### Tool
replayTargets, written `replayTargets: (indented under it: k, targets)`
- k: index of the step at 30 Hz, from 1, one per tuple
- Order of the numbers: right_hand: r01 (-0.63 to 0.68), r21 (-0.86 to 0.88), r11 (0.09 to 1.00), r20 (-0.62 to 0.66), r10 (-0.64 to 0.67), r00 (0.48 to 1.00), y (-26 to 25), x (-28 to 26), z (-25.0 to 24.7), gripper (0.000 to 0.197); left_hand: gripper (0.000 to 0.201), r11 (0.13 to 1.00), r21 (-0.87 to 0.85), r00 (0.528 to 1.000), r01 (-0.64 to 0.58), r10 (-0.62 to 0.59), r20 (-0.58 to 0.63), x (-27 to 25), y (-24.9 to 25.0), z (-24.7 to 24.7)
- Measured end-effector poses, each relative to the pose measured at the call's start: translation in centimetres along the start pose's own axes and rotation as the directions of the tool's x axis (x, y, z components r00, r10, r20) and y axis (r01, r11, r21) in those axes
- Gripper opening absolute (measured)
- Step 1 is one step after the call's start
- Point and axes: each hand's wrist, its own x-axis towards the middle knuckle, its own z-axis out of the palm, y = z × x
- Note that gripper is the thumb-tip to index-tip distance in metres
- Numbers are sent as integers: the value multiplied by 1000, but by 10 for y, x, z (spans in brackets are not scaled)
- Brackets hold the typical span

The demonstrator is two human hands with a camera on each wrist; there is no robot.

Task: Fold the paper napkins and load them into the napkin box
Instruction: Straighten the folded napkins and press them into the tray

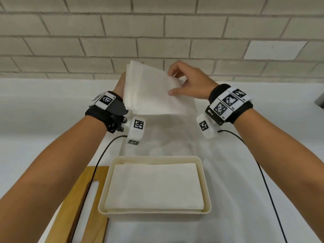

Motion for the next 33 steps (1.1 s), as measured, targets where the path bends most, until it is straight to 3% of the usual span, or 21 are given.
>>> replayTargets:
  k: [3, 6, 11, 17, 23, 26, 29, 31, 33]
  targets:
    - [5, -51, 999, 31, -3, 1000, 7, 4, 2, 66, 56, 998, 67, 1000, -12, 11, 11, 7, 1, 7]
    - [11, -105, 994, 58, -5, 998, 15, 6, 5, 57, 66, 998, 61, 996, -36, 30, 89, 6, -1, 10]
    - [40, -83, 996, 53, -36, 998, 23, 5, 11, 44, 27, 974, 223, 993, -52, 27, 111, 5, 2, 18]
    - [40, -85, 996, 74, -33, 997, 30, 3, 17, 53, 30, 944, 320, 985, -84, 29, 172, 6, -3, 23]
    - [86, -47, 995, -3, -87, 996, 32, -1, 18, 34, 41, 974, 226, 996, -3, -18, 90, 12, -6, 24]
    - [158, -78, 984, -29, -161, 987, 30, -2, 11, 17, 17, 975, 216, 995, 56, -72, 70, 9, -2, 26]
    - [72, 101, 992, -50, -67, 996, 25, -2, -9, 12, 10, 997, -3, 996, 78, -78, 47, 10, -4, 17]
    - [24, 237, 971, -77, -6, 997, 21, -4, -21, 26, 12, 995, -96, 1000, 7, -6, 5, 14, -6, 9]
    - [-32, 459, 888, -139, 107, 984, 19, -4, -28, 36, 18, 987, -134, 996, -89, 85, -40, 15, -7, 5]
